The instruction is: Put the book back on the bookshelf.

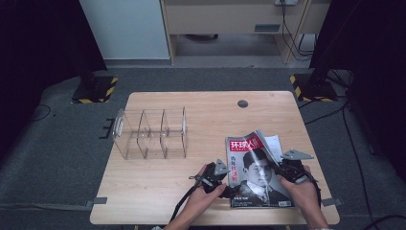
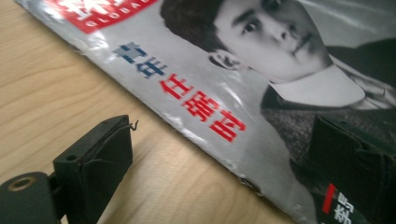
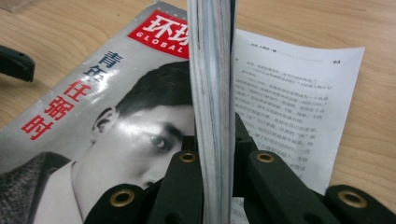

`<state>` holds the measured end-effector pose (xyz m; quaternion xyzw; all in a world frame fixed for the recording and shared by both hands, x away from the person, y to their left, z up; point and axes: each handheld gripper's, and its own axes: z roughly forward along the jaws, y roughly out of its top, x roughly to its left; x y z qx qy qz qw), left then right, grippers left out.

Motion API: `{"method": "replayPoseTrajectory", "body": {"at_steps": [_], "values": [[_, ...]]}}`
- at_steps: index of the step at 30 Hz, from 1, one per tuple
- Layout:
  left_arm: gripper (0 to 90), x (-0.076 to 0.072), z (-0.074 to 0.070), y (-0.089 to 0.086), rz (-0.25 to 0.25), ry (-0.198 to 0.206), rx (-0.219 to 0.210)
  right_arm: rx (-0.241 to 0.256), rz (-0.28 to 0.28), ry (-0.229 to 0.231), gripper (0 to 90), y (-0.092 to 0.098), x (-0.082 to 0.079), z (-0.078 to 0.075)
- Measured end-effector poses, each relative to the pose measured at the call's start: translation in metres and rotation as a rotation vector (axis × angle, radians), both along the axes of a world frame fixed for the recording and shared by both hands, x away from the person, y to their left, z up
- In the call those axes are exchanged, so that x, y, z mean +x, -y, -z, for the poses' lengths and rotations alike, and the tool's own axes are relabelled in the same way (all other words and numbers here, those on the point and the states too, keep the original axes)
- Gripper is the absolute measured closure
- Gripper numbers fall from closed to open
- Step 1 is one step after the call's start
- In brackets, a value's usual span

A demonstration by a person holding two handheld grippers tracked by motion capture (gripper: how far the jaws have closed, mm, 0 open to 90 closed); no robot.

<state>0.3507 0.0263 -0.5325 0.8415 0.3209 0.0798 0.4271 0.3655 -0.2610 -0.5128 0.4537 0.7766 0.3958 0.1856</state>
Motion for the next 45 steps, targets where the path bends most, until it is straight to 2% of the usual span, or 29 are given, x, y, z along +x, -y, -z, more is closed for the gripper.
{"method": "replayPoseTrajectory", "body": {"at_steps": [4,6,7,9,11,12,14,19,20,27,31,32,33,35,39,42,45], "values": [[5.9,0.007,-0.002,-0.007,-0.034,0.005,-0.056,0.01,-0.021,0.023,87.6,0.001,-0.002,-0.005],[4.5,0.009,-0.002,-0.011,-0.079,0.043,-0.051,0.026,-0.019,0.029,87.7,0.0,-0.003,-0.007],[5.0,0.01,-0.001,-0.013,-0.091,0.048,-0.05,0.03,-0.023,0.041,87.7,0.0,-0.003,-0.008],[5.2,0.012,0.0,-0.015,-0.094,0.03,-0.067,0.037,-0.026,0.047,87.7,-0.001,-0.004,-0.01],[5.2,0.014,0.0,-0.017,-0.091,0.002,-0.102,0.051,-0.034,0.058,87.7,-0.001,-0.005,-0.013],[5.2,0.014,0.0,-0.017,-0.091,0.002,-0.102,0.051,-0.034,0.058,87.7,-0.001,-0.005,-0.013],[5.3,0.015,0.0,-0.017,-0.072,-0.025,-0.133,0.06,-0.046,0.074,87.8,-0.002,-0.007,-0.017],[4.6,0.017,0.002,-0.014,-0.046,-0.076,-0.163,0.079,-0.053,0.098,87.8,-0.002,-0.009,-0.022],[4.1,0.018,0.003,-0.012,-0.034,-0.08,-0.163,0.094,-0.06,0.116,87.8,-0.003,-0.01,-0.024],[6.4,0.021,0.004,-0.007,-0.03,-0.103,-0.159,0.15,-0.091,0.154,87.8,-0.005,-0.014,-0.033],[6.9,0.022,0.005,-0.006,-0.021,-0.133,-0.161,0.188,-0.098,0.157,87.8,-0.007,-0.015,-0.035],[7.2,0.022,0.006,-0.004,-0.006,-0.157,-0.168,0.193,-0.1,0.156,87.8,-0.007,-0.016,-0.036],[7.5,0.022,0.006,-0.002,0.013,-0.162,-0.162,0.202,-0.101,0.154,87.8,-0.007,-0.016,-0.036],[7.7,0.024,0.005,0.004,0.015,-0.154,-0.151,0.213,-0.107,0.154,87.8,-0.006,-0.017,-0.036],[10.8,0.03,0.006,0.007,0.004,-0.171,-0.178,0.241,-0.108,0.132,87.7,-0.005,-0.015,-0.032],[16.5,0.032,0.006,0.003,-0.004,-0.174,-0.184,0.237,-0.1,0.112,87.7,-0.005,-0.013,-0.027],[21.7,0.033,0.007,0.0,-0.004,-0.178,-0.19,0.203,-0.091,0.086,87.6,-0.008,-0.012,-0.02]]}}
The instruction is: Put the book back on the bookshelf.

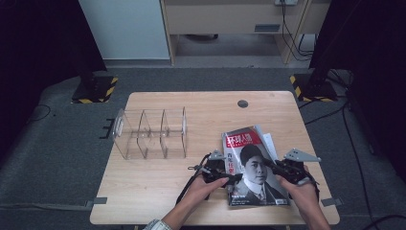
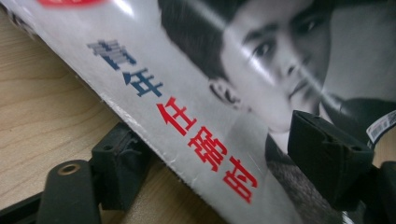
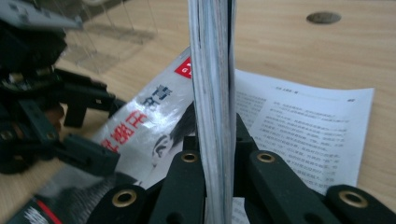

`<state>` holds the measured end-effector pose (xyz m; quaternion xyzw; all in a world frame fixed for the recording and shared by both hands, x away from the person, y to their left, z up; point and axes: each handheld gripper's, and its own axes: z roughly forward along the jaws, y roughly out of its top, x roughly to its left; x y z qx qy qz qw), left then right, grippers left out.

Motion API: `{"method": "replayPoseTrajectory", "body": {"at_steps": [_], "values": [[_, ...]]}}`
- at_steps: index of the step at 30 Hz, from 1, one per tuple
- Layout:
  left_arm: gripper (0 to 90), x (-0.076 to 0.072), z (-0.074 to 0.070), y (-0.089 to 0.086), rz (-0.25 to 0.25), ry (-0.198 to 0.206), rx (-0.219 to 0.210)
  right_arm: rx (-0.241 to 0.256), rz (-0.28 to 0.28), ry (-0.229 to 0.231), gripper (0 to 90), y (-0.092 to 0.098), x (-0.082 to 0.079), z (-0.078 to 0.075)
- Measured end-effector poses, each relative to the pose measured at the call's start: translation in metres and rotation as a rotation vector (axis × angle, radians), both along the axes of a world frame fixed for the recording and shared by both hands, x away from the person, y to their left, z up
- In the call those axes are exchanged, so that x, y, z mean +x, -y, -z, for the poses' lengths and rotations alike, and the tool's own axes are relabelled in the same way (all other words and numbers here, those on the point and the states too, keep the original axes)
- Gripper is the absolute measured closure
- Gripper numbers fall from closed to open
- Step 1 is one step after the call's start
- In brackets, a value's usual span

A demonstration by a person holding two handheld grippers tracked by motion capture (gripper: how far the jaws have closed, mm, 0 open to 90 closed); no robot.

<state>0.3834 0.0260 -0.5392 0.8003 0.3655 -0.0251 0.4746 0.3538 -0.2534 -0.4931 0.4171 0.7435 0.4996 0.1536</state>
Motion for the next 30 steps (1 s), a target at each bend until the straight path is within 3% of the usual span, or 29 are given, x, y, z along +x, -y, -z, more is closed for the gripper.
{"method": "replayPoseTrajectory", "body": {"at_steps": [4,9,12,15,19,20,23,26,30], "values": [[24.7,-0.001,-0.001,-0.001,-0.004,0.006,0.015,-0.066,-0.03,-0.049,87.5,-0.009,0.001,0.01],[27.0,-0.001,-0.001,-0.004,-0.017,-0.016,0.003,-0.034,-0.046,-0.06,87.4,-0.008,0.001,0.011],[27.1,-0.001,-0.001,-0.005,-0.025,-0.008,0.011,-0.017,-0.054,-0.084,86.9,-0.008,0.0,0.013],[30.4,-0.003,-0.001,-0.005,-0.026,0.027,0.042,-0.032,-0.036,-0.121,83.5,-0.008,0.001,0.017],[34.7,-0.004,-0.002,-0.004,-0.034,0.038,0.056,-0.073,-0.007,-0.142,78.4,-0.007,0.003,0.023],[34.7,-0.004,-0.002,-0.004,-0.032,0.044,0.067,-0.071,-0.004,-0.146,75.7,-0.007,0.003,0.023],[37.0,-0.006,-0.002,-0.002,-0.034,0.065,0.09,-0.169,0.013,-0.135,55.2,-0.011,0.004,0.026],[37.7,-0.007,-0.003,0.0,-0.032,0.083,0.115,-0.225,0.066,-0.135,36.9,-0.013,0.005,0.028],[38.2,-0.008,-0.003,0.001,-0.032,0.096,0.128,-0.249,0.147,-0.144,27.8,-0.005,0.008,0.029]]}}
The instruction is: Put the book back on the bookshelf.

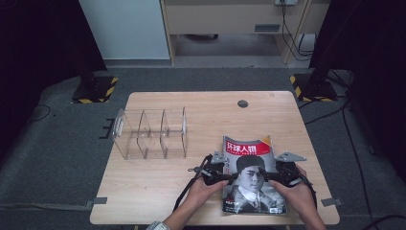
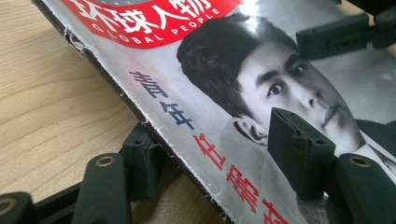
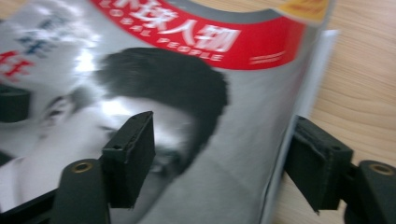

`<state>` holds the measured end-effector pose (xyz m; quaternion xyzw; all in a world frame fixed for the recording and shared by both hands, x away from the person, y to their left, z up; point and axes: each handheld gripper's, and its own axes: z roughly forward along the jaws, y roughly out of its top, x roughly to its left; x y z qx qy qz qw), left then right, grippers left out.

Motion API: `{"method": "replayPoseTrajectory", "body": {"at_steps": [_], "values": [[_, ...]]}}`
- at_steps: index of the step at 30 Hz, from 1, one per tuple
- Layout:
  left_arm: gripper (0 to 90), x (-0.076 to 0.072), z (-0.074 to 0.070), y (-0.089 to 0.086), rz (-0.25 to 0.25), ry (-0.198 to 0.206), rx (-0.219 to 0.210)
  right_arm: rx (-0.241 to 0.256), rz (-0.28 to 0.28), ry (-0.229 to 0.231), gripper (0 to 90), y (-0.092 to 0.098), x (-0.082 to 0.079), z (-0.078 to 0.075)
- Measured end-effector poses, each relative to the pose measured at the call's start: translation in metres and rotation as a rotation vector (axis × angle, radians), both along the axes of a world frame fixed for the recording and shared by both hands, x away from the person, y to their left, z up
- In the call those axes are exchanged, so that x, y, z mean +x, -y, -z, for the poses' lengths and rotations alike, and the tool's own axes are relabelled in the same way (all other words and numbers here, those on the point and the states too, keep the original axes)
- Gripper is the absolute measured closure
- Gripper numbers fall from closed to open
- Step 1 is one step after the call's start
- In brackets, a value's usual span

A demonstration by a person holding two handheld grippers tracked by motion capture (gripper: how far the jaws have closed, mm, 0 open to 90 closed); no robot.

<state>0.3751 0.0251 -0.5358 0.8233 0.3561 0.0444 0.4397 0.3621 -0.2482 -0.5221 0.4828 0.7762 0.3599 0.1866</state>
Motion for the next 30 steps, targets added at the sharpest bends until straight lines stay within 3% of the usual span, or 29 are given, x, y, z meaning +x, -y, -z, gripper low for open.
{"method": "replayPoseTrajectory", "body": {"at_steps": [4,8,14,19,25,30], "values": [[38.8,-0.001,0.0,0.001,0.004,0.015,0.016,-0.006,0.049,-0.023,29.6,0.009,0.001,0.002],[39.7,0.0,0.0,0.001,0.003,0.017,0.018,-0.021,0.054,-0.045,30.6,0.009,0.001,0.005],[40.3,0.0,0.0,0.001,0.004,0.017,0.02,-0.012,0.038,-0.051,32.4,0.008,0.0,0.006],[40.5,0.002,0.0,-0.002,0.013,0.005,0.005,0.007,0.024,-0.048,39.5,0.01,-0.001,0.006],[43.0,0.006,-0.001,-0.007,0.003,-0.005,0.001,-0.007,-0.014,-0.034,43.3,0.003,-0.003,0.006],[46.5,0.009,-0.003,-0.012,-0.017,0.025,0.01,0.011,-0.027,-0.046,44.8,-0.001,-0.004,0.007]]}}
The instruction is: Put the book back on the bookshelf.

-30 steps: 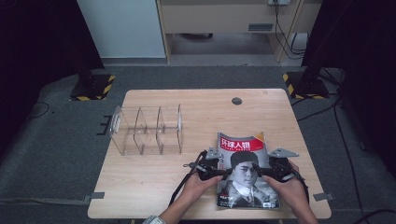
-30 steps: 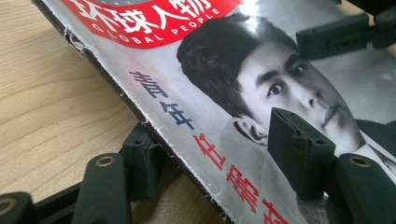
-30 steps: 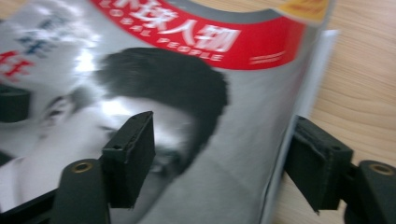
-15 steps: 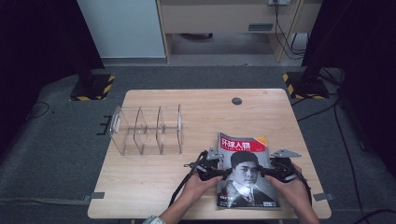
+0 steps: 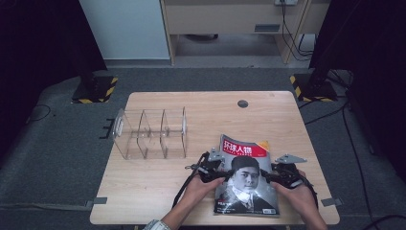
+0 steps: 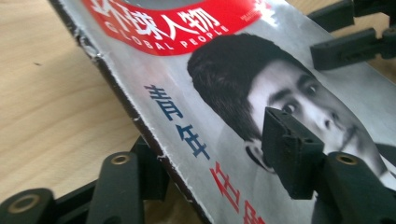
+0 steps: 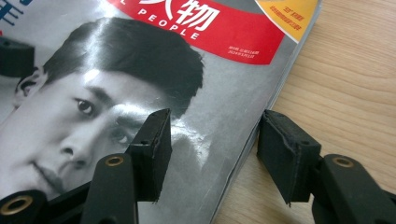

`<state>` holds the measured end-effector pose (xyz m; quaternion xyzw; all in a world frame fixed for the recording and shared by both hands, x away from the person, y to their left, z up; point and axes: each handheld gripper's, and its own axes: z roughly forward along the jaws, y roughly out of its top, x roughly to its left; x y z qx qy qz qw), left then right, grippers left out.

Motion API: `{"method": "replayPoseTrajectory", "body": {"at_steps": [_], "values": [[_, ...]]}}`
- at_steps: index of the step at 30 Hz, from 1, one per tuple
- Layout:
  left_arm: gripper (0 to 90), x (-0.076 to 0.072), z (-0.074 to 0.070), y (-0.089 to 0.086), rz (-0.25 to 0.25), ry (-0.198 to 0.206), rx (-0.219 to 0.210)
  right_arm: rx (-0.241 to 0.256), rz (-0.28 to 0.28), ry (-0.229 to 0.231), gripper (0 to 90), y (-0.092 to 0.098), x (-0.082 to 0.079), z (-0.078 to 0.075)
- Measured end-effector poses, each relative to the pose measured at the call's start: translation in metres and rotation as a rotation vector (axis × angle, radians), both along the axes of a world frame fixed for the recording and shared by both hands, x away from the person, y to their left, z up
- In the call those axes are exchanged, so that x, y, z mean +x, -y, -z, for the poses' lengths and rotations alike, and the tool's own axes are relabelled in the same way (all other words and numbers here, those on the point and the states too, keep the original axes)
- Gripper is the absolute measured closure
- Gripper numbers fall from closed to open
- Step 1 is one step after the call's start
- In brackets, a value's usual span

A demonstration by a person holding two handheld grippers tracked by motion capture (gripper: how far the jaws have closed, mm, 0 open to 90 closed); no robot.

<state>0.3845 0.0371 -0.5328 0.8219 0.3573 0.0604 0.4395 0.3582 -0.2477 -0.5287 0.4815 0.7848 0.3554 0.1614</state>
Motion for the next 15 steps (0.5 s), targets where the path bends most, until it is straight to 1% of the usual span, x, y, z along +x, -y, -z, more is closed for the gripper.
{"method": "replayPoseTrajectory", "body": {"at_steps": [2,4,8,12,15], "values": [[50.5,0.0,-0.002,-0.002,-0.008,-0.005,-0.008,-0.006,-0.004,0.006,44.7,-0.003,0.0,0.0],[52.2,0.001,-0.003,-0.004,-0.011,-0.006,-0.016,-0.018,-0.013,0.017,44.5,-0.004,0.001,0.0],[54.5,0.001,-0.007,-0.006,0.001,-0.001,-0.025,-0.007,-0.016,0.021,44.5,-0.005,0.002,0.002],[55.2,0.001,-0.012,-0.006,0.004,0.006,-0.036,-0.007,-0.028,0.033,44.6,-0.004,0.005,0.003],[52.3,0.001,-0.013,-0.004,0.024,0.014,-0.018,0.001,-0.025,0.031,44.5,-0.004,0.005,0.003]]}}
